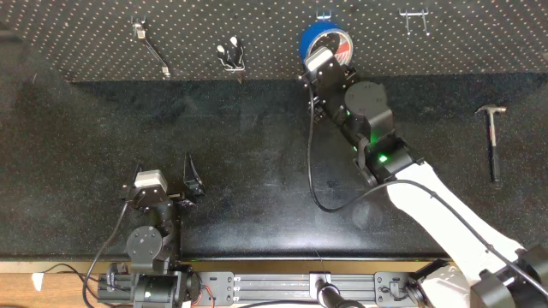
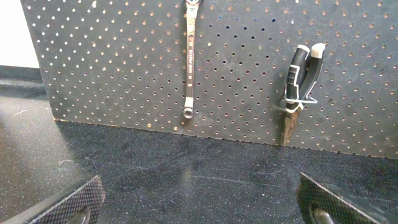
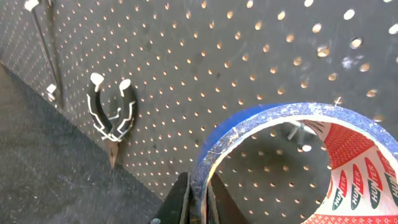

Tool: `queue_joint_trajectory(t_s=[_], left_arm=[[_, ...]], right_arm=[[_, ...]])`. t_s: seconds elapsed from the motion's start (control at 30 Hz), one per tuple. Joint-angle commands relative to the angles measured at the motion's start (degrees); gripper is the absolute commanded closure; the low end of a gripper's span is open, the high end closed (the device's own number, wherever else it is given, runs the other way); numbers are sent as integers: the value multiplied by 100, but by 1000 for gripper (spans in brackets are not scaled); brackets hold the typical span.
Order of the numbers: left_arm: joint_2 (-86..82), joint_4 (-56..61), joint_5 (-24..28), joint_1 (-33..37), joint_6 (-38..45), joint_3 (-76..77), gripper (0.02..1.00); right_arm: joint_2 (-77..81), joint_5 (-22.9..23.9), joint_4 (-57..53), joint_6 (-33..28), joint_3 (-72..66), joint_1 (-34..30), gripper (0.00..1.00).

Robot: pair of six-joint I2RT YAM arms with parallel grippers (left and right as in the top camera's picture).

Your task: Place Tools Onto Pegboard

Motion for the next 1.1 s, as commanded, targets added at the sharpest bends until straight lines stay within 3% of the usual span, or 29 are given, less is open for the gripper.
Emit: queue_joint_trajectory(t_s=[0.03,0.43,0.53,0.67,0.73,0.8,0.83,0.87,0.9,0.93,0.97,1.0,1.1], left_arm=[[-37,-28,15,31,72,-13,23],[-37,-28,17,31,72,-13,23],[-37,-28,17,31,72,-13,23],[-37,-28,17,31,72,-13,23],[-37,-28,17,31,72,-13,23],[-37,-28,17,31,72,-13,23],[-37,-28,17,31,72,-13,23],[-37,-28,17,31,72,-13,23],[-37,-28,17,31,72,-13,23],[-37,-28,17,31,72,-13,23],[-37,-28,17,31,72,-13,23],[-37,-28,17,31,72,-13,23],[-37,-28,17,31,72,-13,23]], right_arm=[[479,564,667,-122,57,22,925],[1069,745,1185,-208,57,-46,923],[1058,741,1180,-205,57,-46,761],[704,741,828,-205,57,-46,763],[308,697,177,-203,57,-46,761],[-448,697,-997,-201,57,-46,608],[-901,699,-1825,-125,57,-76,358],[-1274,699,-2680,363,57,-240,47],[-1714,699,-4022,1569,57,-776,9],[-1823,697,-4699,1941,57,-1102,12],[-1952,723,-5934,1869,57,-1764,14],[-1967,839,-6734,1425,57,-2319,20],[-1644,999,-7202,1025,57,-3679,20]])
